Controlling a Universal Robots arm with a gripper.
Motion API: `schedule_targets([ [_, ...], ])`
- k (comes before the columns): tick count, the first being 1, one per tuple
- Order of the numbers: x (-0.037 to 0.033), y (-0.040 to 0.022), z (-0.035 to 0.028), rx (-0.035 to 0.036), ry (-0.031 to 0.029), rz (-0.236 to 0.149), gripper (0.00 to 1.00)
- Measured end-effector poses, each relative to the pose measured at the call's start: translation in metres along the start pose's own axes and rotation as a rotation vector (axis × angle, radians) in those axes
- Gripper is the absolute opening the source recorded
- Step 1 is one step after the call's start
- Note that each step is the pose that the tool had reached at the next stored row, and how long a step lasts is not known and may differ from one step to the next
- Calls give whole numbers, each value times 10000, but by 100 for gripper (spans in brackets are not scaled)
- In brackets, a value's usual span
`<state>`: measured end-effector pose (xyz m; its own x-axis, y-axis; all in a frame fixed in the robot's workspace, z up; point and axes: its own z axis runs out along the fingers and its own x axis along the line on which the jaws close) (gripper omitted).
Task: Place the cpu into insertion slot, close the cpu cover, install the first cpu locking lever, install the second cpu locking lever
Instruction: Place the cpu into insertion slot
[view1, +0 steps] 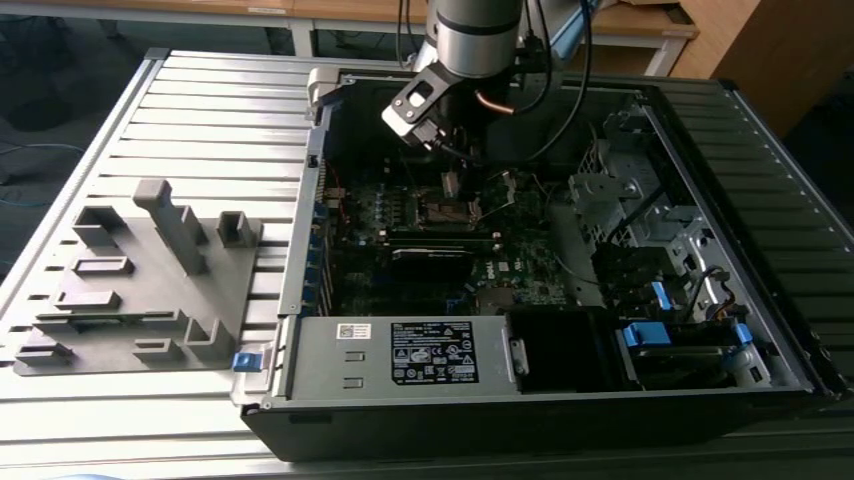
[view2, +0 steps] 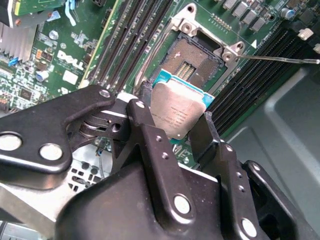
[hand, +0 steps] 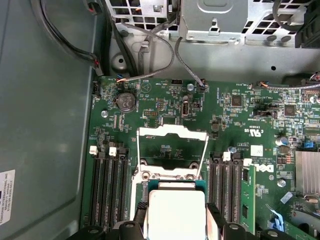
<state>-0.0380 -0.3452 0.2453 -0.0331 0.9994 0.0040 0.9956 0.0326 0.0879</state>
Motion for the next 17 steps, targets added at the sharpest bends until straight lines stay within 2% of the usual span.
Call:
schedule_targets([
  [2, 0, 0, 1, -2, 60, 6, 54],
  [11, 1, 0, 2, -8, 218, 19, 54],
  [13, 0, 0, 2, -10, 280, 23, 54],
  [17, 1, -2, 11, -12, 295, 27, 54],
])
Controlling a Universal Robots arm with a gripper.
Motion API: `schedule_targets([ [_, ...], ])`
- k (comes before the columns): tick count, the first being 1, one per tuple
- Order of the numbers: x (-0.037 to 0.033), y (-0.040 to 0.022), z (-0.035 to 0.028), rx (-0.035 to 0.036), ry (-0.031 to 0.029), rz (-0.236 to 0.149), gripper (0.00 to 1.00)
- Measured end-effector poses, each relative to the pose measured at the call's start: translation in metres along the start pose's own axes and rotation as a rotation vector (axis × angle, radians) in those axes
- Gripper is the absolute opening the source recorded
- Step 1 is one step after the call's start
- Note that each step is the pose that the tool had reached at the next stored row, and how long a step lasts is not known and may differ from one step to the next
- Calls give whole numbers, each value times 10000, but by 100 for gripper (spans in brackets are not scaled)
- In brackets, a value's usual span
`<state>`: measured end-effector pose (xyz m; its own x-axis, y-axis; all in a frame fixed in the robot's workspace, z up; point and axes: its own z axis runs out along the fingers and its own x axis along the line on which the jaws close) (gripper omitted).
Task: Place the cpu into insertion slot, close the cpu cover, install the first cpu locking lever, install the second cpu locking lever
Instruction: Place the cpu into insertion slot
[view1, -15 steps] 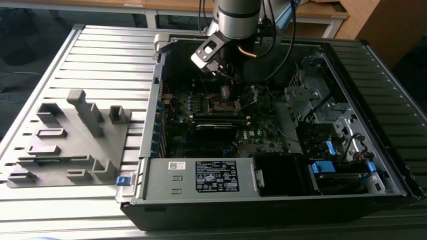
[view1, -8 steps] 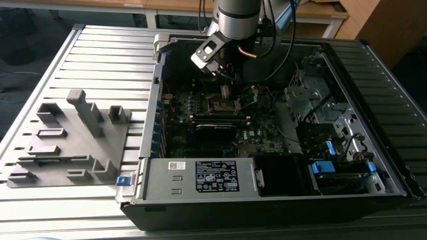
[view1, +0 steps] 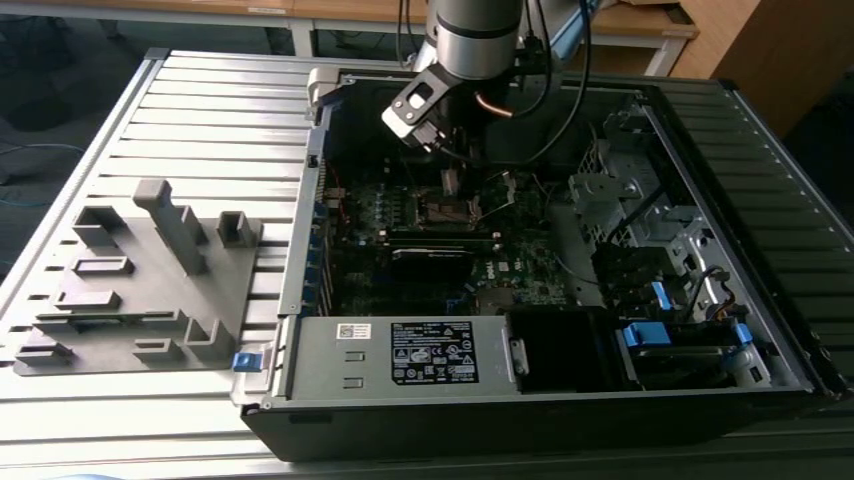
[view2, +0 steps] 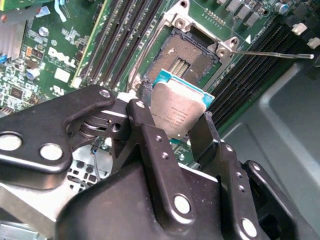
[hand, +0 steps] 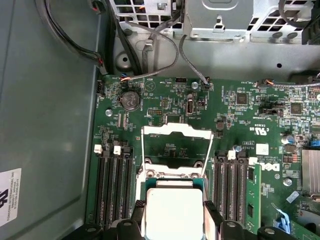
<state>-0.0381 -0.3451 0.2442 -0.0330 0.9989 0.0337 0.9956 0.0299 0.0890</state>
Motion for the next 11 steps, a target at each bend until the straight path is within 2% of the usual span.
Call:
schedule_targets([
  [2, 0, -11, 17, 1, 5, 0, 54],
  [3, -1, -20, 20, 1, 28, 2, 54],
  [6, -3, -35, 30, -5, 219, 17, 54],
  [7, -6, -38, 36, -7, 243, 20, 54],
  [11, -16, -54, 86, -8, 255, 22, 54],
])
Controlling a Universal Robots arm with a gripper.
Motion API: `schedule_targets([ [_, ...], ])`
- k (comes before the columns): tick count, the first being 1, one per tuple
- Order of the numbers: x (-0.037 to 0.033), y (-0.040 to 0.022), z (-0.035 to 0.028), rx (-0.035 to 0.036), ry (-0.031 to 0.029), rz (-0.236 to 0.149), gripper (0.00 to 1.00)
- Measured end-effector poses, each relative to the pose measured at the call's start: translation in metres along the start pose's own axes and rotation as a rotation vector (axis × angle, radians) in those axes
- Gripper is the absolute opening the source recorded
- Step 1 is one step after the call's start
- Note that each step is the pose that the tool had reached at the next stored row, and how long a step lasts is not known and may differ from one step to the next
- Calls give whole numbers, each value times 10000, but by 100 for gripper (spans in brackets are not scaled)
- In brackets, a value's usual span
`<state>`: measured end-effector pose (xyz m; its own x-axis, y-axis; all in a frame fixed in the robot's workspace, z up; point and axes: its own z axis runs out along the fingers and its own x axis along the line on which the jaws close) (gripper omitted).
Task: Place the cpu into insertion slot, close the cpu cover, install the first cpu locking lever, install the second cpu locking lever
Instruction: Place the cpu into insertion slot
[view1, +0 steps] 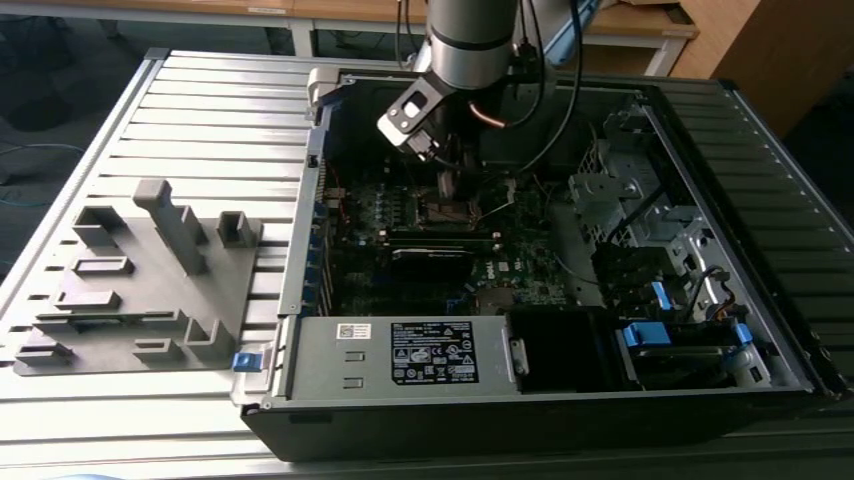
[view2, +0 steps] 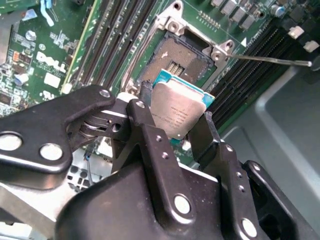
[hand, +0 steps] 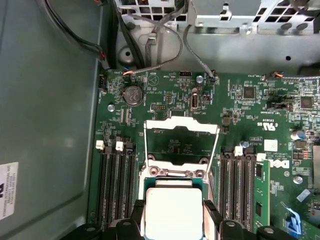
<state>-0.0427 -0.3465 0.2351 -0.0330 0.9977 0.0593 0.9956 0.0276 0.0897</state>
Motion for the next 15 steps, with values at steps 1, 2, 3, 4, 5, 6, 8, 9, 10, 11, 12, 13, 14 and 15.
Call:
schedule_targets([
  [1, -3, -9, 18, 1, -1, 0, 54],
  [2, -6, -18, 35, 1, -1, 0, 54],
  [3, -9, -31, 52, 0, 0, 0, 54],
  [4, -11, -44, 67, 1, -1, -1, 54],
  [5, -12, -55, 84, 1, -2, -1, 54],
  [6, -13, -60, 101, 1, -2, 0, 54],
  [8, -15, -63, 130, 0, 0, -1, 54],
  [9, -15, -63, 136, 1, -1, -1, 54],
  [10, -16, -64, 140, 1, -1, -1, 54],
  [11, -16, -65, 147, 1, -1, -1, 54],
  [12, -17, -66, 157, 1, -1, -1, 54],
  [13, -17, -70, 167, 0, -1, 0, 54],
  [14, -17, -74, 174, 1, -1, 1, 54],
  [15, -18, -79, 181, 1, -1, 1, 54],
])
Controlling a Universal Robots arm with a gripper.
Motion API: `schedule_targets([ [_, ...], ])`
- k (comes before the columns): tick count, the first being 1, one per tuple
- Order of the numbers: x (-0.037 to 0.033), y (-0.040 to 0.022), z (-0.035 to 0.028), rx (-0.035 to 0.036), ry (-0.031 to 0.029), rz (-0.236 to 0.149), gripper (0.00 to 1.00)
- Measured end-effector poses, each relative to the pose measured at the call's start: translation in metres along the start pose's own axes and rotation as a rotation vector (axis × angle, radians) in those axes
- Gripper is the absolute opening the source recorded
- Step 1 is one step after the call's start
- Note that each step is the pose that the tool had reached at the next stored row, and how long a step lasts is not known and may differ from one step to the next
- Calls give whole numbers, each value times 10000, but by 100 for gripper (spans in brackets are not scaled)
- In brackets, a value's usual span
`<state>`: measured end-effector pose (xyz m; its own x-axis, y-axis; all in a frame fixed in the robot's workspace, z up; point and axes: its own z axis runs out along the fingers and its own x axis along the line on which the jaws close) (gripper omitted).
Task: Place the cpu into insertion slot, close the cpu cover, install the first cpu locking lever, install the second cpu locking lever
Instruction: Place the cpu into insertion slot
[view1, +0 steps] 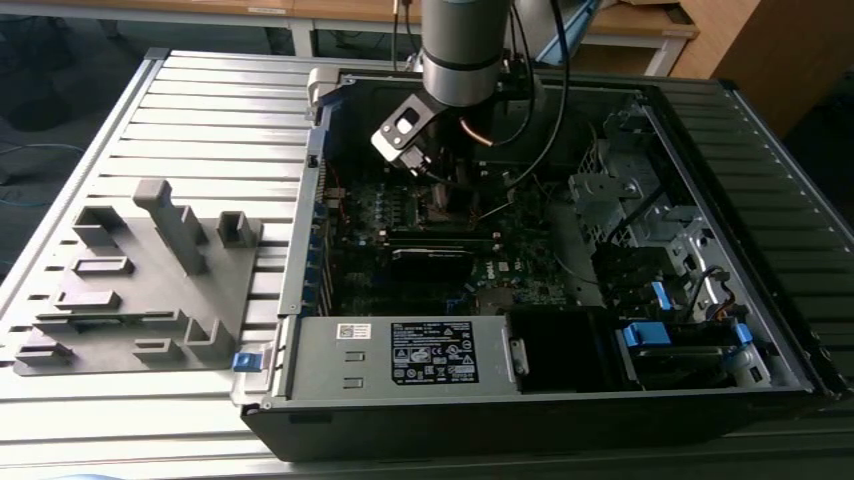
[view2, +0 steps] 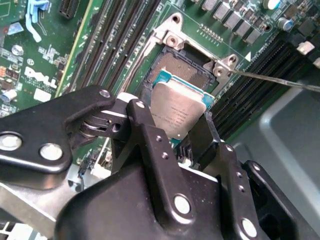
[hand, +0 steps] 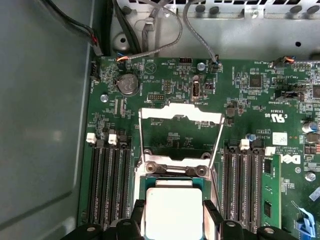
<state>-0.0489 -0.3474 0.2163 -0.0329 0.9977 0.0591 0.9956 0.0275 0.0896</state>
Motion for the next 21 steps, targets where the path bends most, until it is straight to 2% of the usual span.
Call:
schedule_targets([
  [11, -2, -37, 28, -2, 7, 4, 54],
  [16, -15, -49, 89, -2, 6, 12, 54],
  [21, -19, -54, 117, -5, 7, 61, 54],
])
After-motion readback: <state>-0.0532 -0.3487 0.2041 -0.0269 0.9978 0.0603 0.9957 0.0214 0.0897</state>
